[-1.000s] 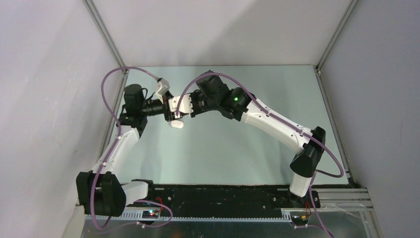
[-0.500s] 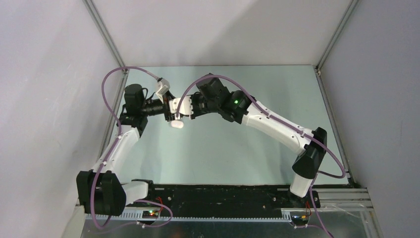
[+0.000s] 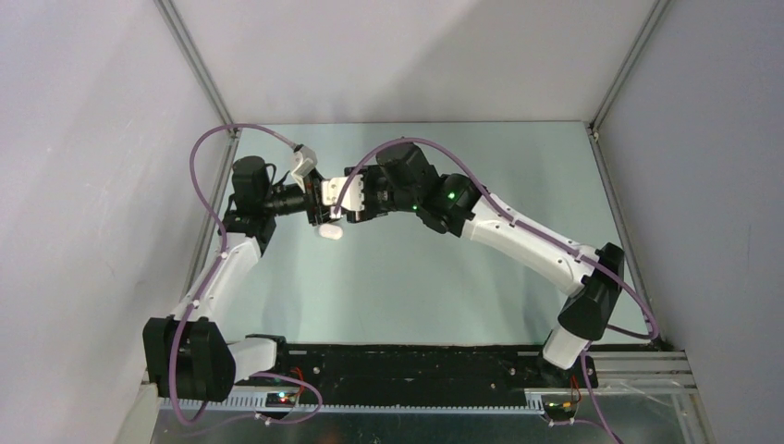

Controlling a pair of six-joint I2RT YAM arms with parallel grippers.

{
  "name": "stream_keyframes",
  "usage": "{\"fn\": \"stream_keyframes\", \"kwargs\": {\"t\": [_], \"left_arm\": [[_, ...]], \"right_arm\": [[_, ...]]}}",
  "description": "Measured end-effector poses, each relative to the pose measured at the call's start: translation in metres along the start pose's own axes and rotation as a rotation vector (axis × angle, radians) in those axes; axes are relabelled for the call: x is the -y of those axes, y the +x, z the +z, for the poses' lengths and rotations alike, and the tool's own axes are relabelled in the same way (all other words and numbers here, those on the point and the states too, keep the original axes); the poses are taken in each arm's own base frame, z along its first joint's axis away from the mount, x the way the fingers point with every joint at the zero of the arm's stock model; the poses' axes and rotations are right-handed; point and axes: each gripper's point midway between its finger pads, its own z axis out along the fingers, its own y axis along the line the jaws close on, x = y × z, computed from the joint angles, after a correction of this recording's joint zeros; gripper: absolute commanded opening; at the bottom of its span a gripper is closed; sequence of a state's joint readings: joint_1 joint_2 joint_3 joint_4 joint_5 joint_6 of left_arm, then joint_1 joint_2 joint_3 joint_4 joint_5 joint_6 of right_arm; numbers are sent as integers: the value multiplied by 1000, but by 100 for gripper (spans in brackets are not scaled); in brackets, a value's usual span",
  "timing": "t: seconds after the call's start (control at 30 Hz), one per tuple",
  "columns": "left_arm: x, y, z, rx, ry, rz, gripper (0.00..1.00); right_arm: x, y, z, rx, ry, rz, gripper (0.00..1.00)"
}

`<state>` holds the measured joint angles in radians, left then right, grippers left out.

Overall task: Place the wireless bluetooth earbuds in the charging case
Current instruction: Insert the left earbud into the left side groove of the charging case, then adjust the left earbud in the left side groove of the charging case.

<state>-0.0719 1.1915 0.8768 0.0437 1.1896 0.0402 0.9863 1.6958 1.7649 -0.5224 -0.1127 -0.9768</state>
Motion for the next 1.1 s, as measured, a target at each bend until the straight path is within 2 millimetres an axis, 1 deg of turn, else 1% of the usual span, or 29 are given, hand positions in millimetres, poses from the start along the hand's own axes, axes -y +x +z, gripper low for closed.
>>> {"fn": "stream_keyframes", "kwargs": {"t": [0.03,0.1,0.17,0.23,0.33,0.43,0.47,0.53,0.63,0.7,0.73,0.8,0.93,1.0,1.1], "left_arm": [[0,0,0,0,0,1,0],[0,-1,0,3,1,6,0],[-1,-1,1,10,2,16,0],[-1,4,2,13,5,26,0],[1,13,4,16,16,38,0],[4,15,7,31,32,73,0],[5,13,8,41,36,91,0],[6,8,9,56,40,119,0],[8,-5,8,86,36,183,0],[8,-12,7,104,20,222,0],[8,-14,6,109,12,232,0],[6,-18,4,125,-21,257,0],[-2,-20,0,149,-110,281,0],[-8,-20,-1,160,-145,294,0],[-16,-21,-2,172,-196,305,0]], "right_arm": [[0,0,0,3,6,9,63],[2,-1,-3,11,22,35,69],[3,0,-7,19,36,93,72],[5,-1,-13,38,42,184,75],[20,3,-34,88,65,382,79],[46,13,-63,145,132,583,83],[56,18,-75,163,160,648,84],[67,21,-90,188,192,730,85],[69,17,-96,237,162,818,87],[63,19,-92,245,120,868,91],[61,20,-88,245,103,887,97],[54,23,-74,238,52,947,99],[50,32,-35,201,-29,1060,100],[42,36,-21,182,-64,1090,99],[30,40,-11,154,-109,1121,99]]}}
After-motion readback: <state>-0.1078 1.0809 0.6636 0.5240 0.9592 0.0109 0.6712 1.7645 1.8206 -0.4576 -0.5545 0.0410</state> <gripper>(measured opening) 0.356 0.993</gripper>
